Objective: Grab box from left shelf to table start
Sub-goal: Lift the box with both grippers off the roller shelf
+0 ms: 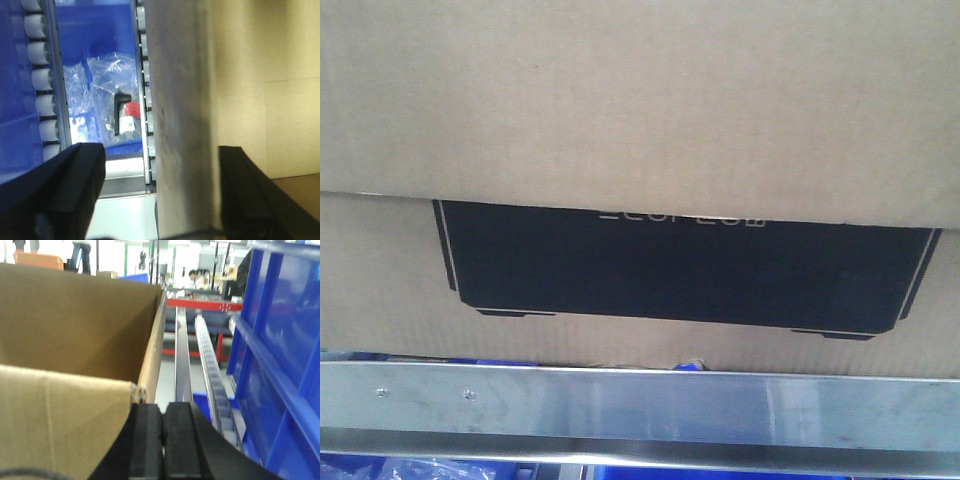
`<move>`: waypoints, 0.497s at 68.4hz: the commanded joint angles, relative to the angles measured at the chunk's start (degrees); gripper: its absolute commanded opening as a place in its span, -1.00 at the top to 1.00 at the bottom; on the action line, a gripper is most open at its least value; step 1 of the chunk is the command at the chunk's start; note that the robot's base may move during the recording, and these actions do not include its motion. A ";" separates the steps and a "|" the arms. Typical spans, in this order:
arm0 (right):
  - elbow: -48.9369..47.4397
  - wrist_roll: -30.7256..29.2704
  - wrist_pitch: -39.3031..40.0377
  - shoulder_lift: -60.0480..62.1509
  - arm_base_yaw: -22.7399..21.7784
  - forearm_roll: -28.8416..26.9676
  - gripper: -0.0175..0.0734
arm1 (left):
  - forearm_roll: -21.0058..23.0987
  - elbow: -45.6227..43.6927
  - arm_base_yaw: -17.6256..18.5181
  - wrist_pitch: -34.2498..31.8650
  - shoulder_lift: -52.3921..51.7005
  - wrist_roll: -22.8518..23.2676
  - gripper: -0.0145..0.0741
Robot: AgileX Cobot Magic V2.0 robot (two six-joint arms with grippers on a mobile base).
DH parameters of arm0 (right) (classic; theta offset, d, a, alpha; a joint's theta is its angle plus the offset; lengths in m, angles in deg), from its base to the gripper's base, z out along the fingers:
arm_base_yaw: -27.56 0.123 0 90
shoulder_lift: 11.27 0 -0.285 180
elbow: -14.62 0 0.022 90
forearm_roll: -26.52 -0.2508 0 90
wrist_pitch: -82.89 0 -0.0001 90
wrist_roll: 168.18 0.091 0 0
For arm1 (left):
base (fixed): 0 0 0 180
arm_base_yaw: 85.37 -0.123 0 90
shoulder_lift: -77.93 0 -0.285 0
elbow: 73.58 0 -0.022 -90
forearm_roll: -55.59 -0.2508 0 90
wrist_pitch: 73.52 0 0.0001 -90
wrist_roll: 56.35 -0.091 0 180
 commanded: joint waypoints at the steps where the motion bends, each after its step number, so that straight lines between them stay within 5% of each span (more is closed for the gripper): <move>1: -3.35 -0.21 2.91 0.54 -0.36 -0.12 -0.04 | -0.32 -1.96 0.50 0.05 -1.92 0.67 -0.13; 11: -7.80 -0.21 -0.66 -0.05 -0.36 -0.12 -0.50 | -0.32 -1.96 0.50 0.19 -1.92 0.67 -0.13; 34: -29.33 -0.21 -19.74 -19.40 -0.36 -1.33 -0.50 | -0.32 -1.96 0.50 0.19 -1.92 0.67 -0.13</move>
